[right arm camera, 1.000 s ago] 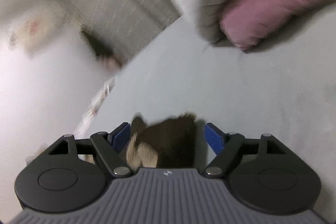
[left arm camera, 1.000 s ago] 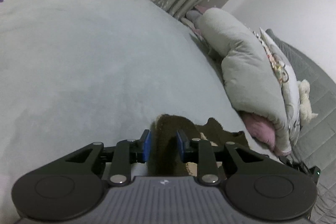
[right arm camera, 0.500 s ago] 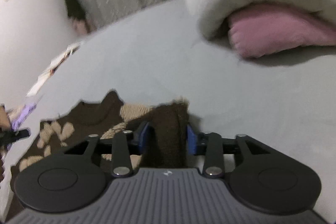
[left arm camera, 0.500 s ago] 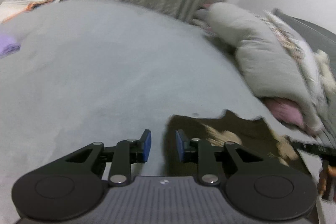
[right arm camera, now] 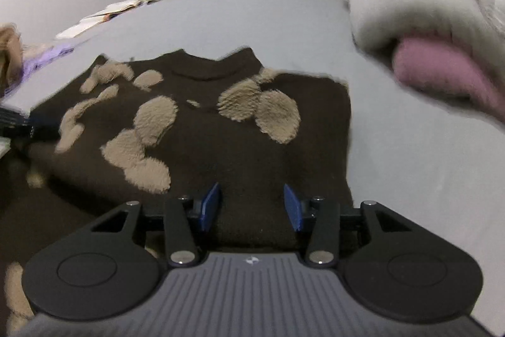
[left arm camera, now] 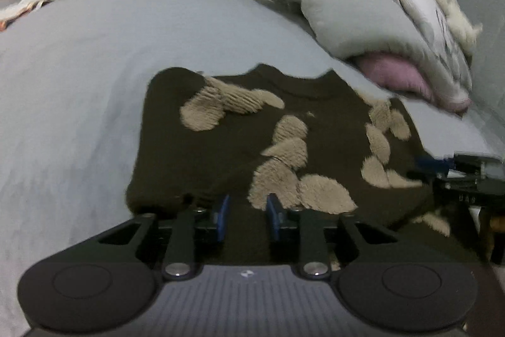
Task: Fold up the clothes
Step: 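Release the folded sweater with both grippers and smooth it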
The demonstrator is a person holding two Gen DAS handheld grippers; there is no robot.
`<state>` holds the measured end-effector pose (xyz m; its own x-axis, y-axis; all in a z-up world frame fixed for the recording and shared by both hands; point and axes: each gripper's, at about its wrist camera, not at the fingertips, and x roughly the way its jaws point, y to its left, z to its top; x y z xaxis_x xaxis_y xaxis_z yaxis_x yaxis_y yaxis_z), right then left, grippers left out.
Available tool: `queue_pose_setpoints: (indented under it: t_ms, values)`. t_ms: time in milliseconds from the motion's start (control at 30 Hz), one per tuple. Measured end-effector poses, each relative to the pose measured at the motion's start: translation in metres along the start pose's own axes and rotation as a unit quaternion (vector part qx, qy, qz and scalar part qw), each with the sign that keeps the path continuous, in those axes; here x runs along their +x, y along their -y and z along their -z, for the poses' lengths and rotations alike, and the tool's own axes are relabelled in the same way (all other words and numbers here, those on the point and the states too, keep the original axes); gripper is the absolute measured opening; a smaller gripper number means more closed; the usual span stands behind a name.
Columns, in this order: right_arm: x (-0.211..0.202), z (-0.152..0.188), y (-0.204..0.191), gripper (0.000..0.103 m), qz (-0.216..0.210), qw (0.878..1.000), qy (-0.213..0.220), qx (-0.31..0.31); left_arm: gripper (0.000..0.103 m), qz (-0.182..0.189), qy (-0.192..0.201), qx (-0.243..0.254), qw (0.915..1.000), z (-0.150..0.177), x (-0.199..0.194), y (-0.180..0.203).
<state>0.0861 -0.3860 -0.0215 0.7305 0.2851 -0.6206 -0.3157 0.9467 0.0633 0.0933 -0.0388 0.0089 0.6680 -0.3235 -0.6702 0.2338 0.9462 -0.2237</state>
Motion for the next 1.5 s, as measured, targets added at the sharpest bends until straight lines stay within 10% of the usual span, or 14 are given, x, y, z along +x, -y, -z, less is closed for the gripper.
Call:
queue_pose_setpoints:
  t_ms: [367, 767, 933, 1067, 1267, 1500]
  values:
    - [-0.015, 0.017, -0.007, 0.062, 0.03, 0.999, 0.011, 0.003, 0.025, -0.03, -0.022, 0.01, 0.9993, 0.007, -0.016, -0.007]
    - [-0.089, -0.013, -0.026, 0.074, 0.024, 0.996, 0.044, 0.078, 0.047, 0.002, 0.062, -0.043, 0.9971, -0.084, 0.009, -0.032]
    - [-0.099, 0.002, -0.042, 0.077, 0.003, 0.995, 0.031, 0.092, 0.044, -0.113, -0.021, -0.027, 0.993, -0.086, 0.084, -0.033]
    - [-0.074, 0.024, -0.019, 0.077, 0.033, 0.991, -0.012, 0.129, 0.044, -0.141, -0.023, 0.013, 0.9896, -0.088, 0.07, -0.016]
    - [-0.089, 0.033, 0.001, 0.078, 0.041, 0.988, 0.026, 0.146, 0.048, -0.115, 0.012, 0.023, 0.9931, -0.044, -0.021, -0.005]
    - [-0.067, 0.058, -0.022, 0.079, 0.045, 0.992, -0.059, 0.097, 0.05, -0.102, -0.007, 0.114, 0.9882, 0.059, -0.081, 0.03]
